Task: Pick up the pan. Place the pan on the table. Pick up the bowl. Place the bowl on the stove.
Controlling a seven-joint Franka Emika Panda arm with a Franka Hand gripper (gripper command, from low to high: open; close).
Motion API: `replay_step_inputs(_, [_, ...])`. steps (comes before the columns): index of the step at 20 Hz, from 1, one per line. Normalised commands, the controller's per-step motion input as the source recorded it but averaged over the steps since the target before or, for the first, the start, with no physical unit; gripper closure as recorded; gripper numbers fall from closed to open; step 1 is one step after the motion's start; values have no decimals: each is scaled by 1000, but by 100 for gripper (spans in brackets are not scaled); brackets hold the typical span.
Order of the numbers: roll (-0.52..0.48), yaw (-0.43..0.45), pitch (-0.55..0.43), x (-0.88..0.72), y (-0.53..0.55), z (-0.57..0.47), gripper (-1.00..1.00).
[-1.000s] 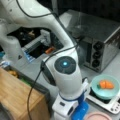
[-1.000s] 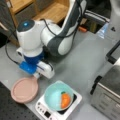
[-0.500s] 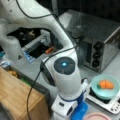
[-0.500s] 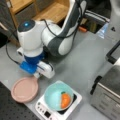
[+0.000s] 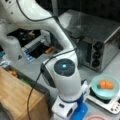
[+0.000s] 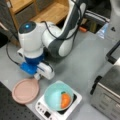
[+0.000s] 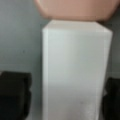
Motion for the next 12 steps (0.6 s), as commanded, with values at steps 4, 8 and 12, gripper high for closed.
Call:
replay_step_inputs(4, [-96, -13, -89, -74, 13, -71, -100])
replay_step_inputs(8, [-84, -4, -87, -93, 0, -68, -100])
replay_step_inputs(12, [-82, 1, -79, -113, 1, -52, -100])
